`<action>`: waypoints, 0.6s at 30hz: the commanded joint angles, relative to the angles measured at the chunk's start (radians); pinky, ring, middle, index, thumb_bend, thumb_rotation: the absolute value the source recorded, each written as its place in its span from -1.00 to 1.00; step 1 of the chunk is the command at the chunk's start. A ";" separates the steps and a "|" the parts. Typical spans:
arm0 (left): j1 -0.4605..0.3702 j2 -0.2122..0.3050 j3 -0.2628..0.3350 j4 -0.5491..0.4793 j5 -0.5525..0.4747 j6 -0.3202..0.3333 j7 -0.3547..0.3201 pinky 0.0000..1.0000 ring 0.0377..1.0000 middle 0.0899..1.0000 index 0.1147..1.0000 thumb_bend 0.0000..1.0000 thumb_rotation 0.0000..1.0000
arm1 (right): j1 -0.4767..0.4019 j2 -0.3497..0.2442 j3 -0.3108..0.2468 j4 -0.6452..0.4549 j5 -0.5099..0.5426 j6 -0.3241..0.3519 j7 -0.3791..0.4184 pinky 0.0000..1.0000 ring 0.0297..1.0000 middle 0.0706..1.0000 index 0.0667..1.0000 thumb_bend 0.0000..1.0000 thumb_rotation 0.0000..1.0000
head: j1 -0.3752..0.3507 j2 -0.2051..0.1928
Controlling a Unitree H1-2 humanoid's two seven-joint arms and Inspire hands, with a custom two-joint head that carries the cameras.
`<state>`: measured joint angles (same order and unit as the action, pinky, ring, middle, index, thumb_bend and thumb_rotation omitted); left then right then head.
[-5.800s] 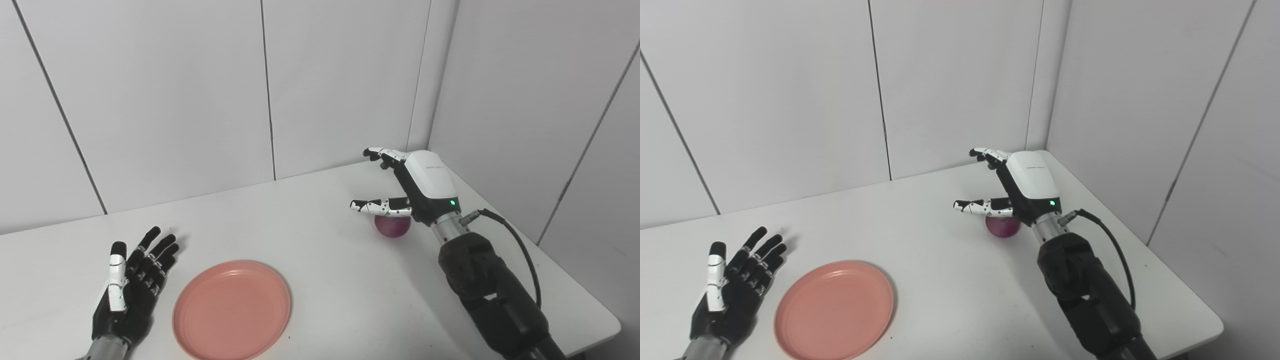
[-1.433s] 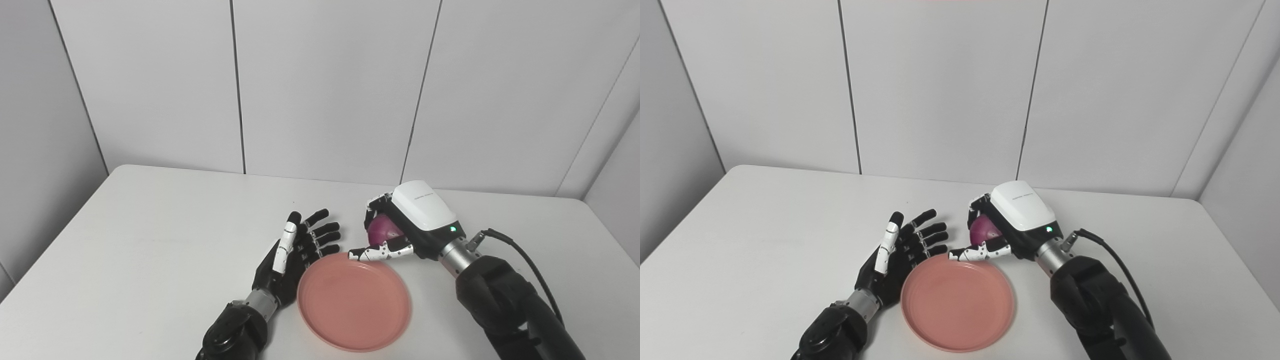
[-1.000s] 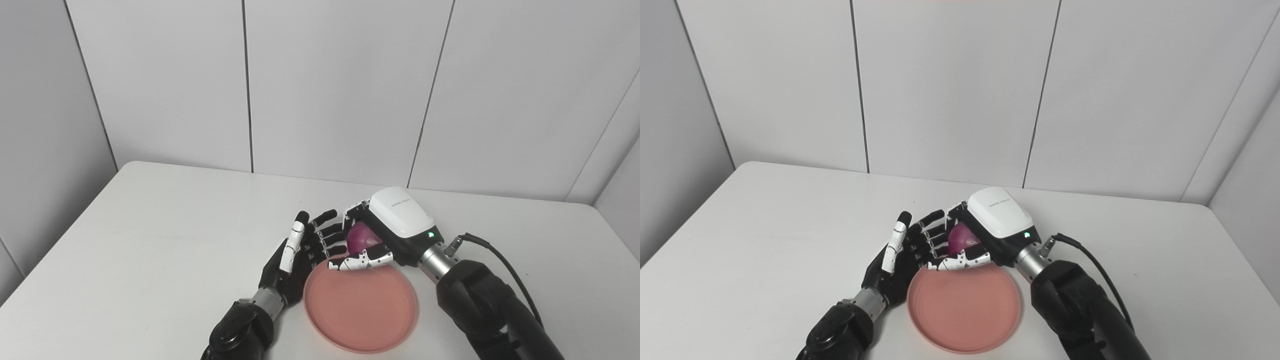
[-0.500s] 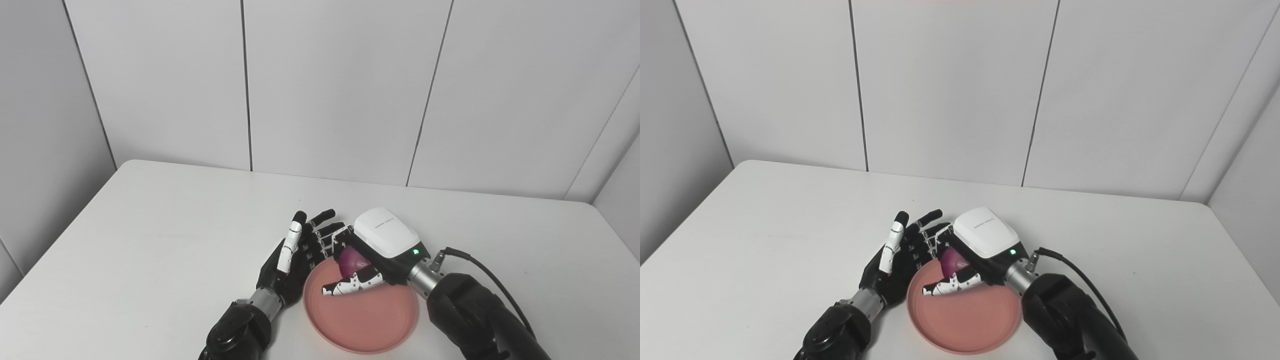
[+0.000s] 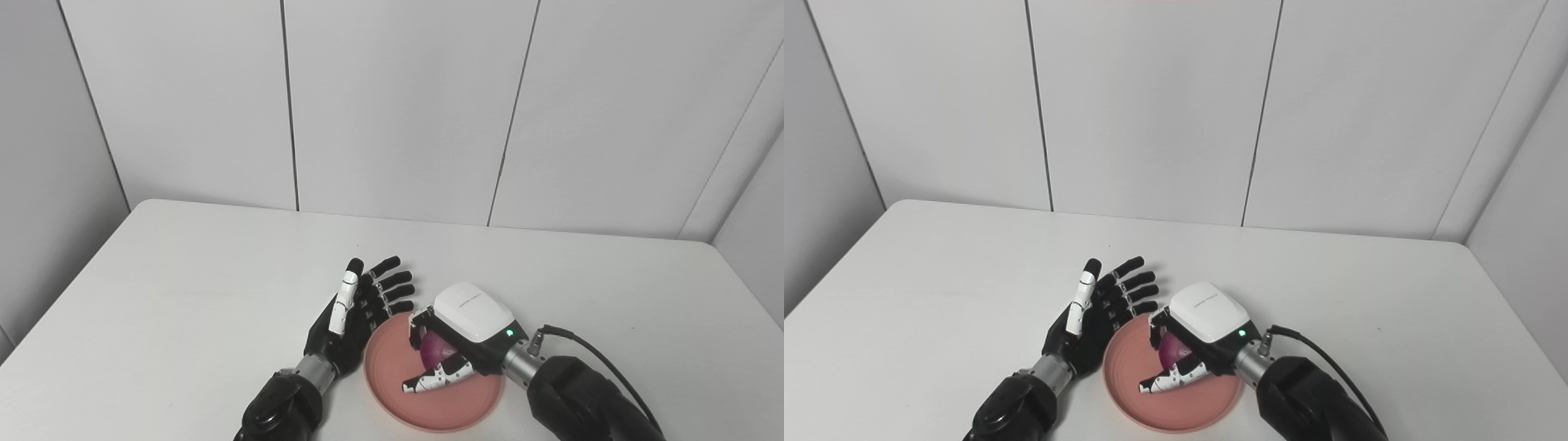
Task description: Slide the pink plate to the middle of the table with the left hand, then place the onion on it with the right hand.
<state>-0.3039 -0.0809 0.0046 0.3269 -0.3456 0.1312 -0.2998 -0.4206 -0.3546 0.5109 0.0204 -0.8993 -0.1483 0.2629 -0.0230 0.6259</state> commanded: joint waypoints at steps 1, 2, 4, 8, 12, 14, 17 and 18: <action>0.031 0.017 0.001 0.023 0.011 0.067 0.018 0.48 0.55 0.50 0.57 0.47 0.78 | -0.027 -0.006 -0.017 -0.020 -0.006 -0.046 -0.053 -0.61 -0.53 -0.41 -0.19 0.09 0.33 | -0.001 0.000; 0.031 0.018 0.000 0.022 0.012 0.067 0.017 0.48 0.55 0.50 0.57 0.47 0.78 | -0.023 -0.005 -0.019 -0.017 -0.012 -0.051 -0.069 -0.62 -0.53 -0.41 -0.20 0.10 0.34 | -0.001 0.000; 0.032 0.018 0.000 0.021 0.010 0.069 0.016 0.47 0.53 0.50 0.57 0.47 0.79 | -0.018 -0.003 -0.026 -0.013 -0.017 -0.059 -0.089 -0.58 -0.49 -0.36 -0.21 0.17 0.38 | 0.000 0.001; 0.031 0.019 -0.001 0.020 0.012 0.072 0.017 0.53 0.55 0.51 0.58 0.47 0.80 | -0.014 0.000 -0.040 -0.004 0.006 -0.080 -0.122 -0.40 -0.30 -0.18 0.00 0.59 0.60 | 0.000 0.000; 0.028 0.021 -0.005 0.026 0.018 0.066 0.017 0.57 0.56 0.51 0.59 0.48 0.81 | -0.016 -0.003 -0.045 0.004 0.011 -0.105 -0.142 -0.20 -0.10 0.05 0.26 0.92 0.87 | 0.000 -0.003; 0.026 0.022 -0.007 0.030 0.022 0.063 0.017 0.59 0.56 0.50 0.58 0.49 0.82 | -0.018 -0.006 -0.045 0.008 0.009 -0.119 -0.151 -0.10 0.01 0.18 0.35 0.97 0.94 | 0.001 -0.004; 0.025 0.019 -0.005 0.033 0.020 0.060 0.018 0.52 0.56 0.50 0.56 0.49 0.81 | -0.018 -0.005 -0.049 0.011 0.013 -0.128 -0.152 0.03 0.15 0.29 0.42 1.00 0.98 | 0.001 -0.008; 0.025 0.019 -0.006 0.034 0.020 0.059 0.018 0.50 0.55 0.50 0.56 0.48 0.81 | -0.018 -0.005 -0.051 0.011 0.015 -0.129 -0.151 0.07 0.19 0.32 0.43 1.00 0.99 | 0.001 -0.008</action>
<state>-0.3040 -0.0767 0.0006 0.3243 -0.3428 0.1393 -0.2998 -0.4093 -0.3544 0.4812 0.0506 -0.9007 -0.2450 0.1402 -0.0230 0.6197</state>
